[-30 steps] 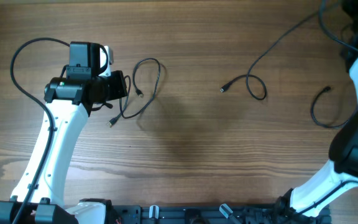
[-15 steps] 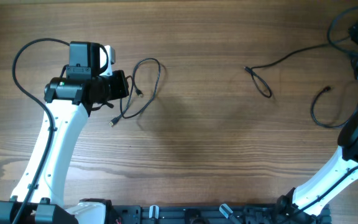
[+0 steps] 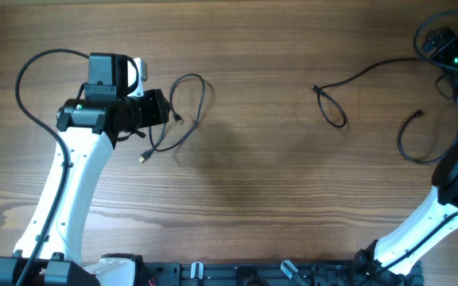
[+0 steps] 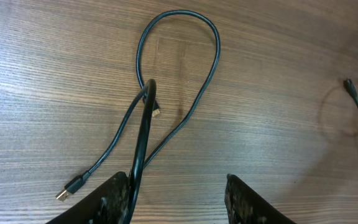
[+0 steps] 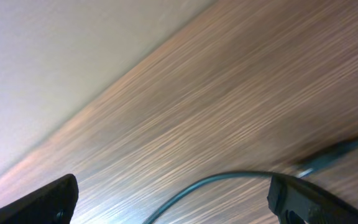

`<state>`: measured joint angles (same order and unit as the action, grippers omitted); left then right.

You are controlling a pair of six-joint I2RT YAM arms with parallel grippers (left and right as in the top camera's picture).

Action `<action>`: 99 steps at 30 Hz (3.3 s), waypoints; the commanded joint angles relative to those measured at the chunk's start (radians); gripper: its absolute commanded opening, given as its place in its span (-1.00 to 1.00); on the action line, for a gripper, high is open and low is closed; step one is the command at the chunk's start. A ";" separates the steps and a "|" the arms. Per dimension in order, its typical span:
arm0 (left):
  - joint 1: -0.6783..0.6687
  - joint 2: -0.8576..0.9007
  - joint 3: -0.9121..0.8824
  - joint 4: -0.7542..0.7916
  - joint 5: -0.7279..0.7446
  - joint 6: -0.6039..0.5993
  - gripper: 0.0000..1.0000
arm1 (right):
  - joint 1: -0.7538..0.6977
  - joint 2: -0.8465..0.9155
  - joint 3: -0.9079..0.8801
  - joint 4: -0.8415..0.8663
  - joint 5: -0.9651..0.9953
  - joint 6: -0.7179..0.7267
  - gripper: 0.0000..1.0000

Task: Untangle cables

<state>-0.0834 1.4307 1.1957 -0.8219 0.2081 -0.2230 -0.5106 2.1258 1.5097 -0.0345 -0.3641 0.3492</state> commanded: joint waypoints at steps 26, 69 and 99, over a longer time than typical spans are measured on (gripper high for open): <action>-0.005 0.024 -0.005 0.003 0.008 0.006 0.06 | -0.034 0.043 0.016 0.010 0.289 0.425 0.99; -0.005 0.024 -0.005 0.003 0.008 0.005 0.13 | -0.047 0.205 0.018 0.324 0.056 0.526 1.00; -0.005 0.024 -0.005 -0.008 0.009 0.005 1.00 | 0.121 -0.411 0.017 -0.794 0.250 0.022 0.99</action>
<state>-0.0834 1.4475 1.1954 -0.8280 0.2077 -0.2230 -0.3870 1.7130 1.5391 -0.6868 -0.3035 0.4305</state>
